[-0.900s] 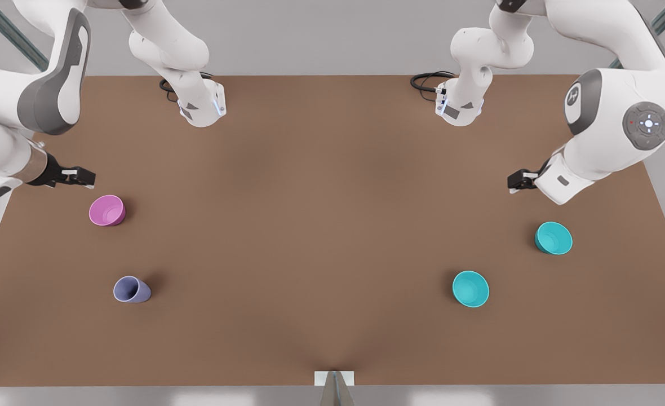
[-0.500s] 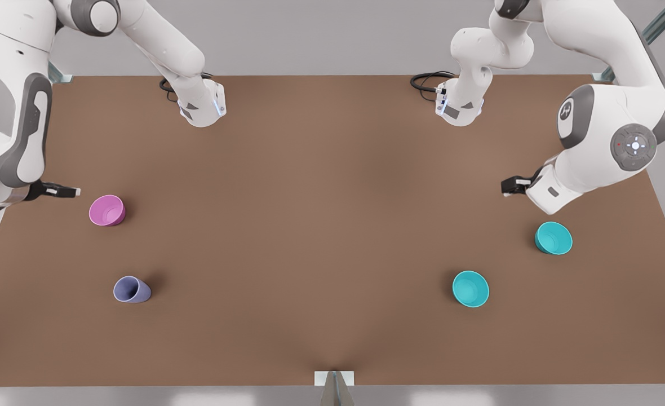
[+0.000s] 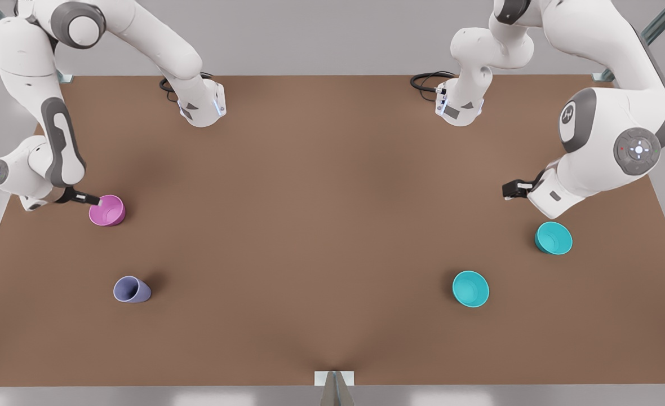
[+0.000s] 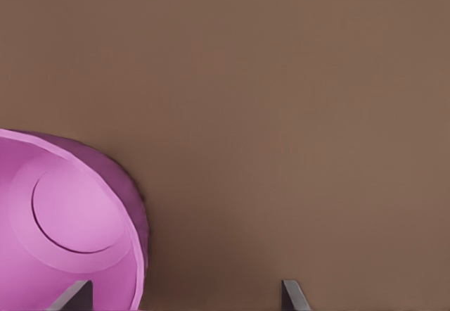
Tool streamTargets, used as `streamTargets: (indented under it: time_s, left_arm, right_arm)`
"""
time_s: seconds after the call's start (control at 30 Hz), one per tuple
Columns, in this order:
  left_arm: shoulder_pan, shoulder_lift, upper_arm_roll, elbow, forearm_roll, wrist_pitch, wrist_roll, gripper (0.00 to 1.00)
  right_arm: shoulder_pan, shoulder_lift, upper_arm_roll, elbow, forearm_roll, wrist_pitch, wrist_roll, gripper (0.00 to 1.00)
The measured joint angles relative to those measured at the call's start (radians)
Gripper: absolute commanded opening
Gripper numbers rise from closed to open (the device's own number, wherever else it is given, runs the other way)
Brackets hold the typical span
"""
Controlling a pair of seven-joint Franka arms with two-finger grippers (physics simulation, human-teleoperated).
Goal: Stack the blue bowl on the pink bowl
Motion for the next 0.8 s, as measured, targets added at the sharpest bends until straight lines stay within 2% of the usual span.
streamTargets:
  time_s: [0.33, 0.8]
  left_arm:
    - [-0.002, -0.006, -0.001, 0.005, 0.003, -0.036, 0.008, 1.00]
    - [0.001, 0.011, 0.010, 0.053, -0.001, -0.121, 0.016, 1.00]
  right_arm:
    - [0.002, 0.028, 0.006, -0.012, 0.000, 0.098, -0.040, 1.00]
    - [0.037, 0.042, 0.042, 0.037, 0.004, 0.042, -0.032, 1.00]
